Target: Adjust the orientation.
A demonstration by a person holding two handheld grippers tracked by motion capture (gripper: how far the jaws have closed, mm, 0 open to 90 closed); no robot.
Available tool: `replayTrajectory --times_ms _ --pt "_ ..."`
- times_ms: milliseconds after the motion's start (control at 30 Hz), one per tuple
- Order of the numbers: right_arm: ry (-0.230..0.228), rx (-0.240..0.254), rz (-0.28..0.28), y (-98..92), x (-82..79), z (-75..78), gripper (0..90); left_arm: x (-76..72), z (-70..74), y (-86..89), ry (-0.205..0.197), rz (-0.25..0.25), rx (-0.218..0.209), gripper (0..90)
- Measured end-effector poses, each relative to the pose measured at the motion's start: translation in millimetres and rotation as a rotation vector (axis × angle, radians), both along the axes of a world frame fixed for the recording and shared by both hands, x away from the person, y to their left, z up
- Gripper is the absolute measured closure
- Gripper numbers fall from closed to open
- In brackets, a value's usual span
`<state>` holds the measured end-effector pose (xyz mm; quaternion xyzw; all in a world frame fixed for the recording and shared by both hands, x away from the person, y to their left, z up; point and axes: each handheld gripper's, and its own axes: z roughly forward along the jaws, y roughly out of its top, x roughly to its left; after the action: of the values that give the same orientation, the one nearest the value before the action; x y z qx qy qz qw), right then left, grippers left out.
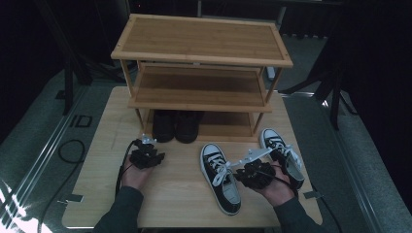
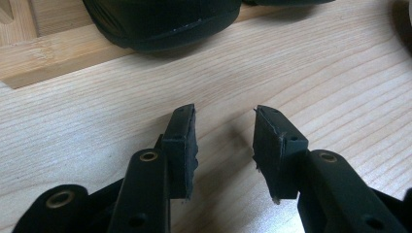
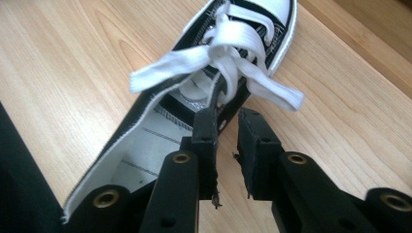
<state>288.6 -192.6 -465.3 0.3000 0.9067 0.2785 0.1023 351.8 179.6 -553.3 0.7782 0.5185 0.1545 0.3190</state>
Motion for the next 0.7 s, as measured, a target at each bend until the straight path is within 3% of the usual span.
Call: replayTrajectory --times_ms 233,433,700 --pt "0.029 -0.018 -0.003 9.3 1.6 -5.0 71.5 -0.1 -0.1 -0.1 -0.001 0.001 0.0 60.2" --pt "0.057 -0.062 -0.026 20.8 11.2 -18.2 69.3 -0.4 0.0 -0.6 0.0 -0.002 0.002 60.2" --pt "0.08 -0.092 -0.007 25.7 21.0 -24.0 80.7 -0.8 0.3 -0.8 0.003 -0.009 0.002 60.2"
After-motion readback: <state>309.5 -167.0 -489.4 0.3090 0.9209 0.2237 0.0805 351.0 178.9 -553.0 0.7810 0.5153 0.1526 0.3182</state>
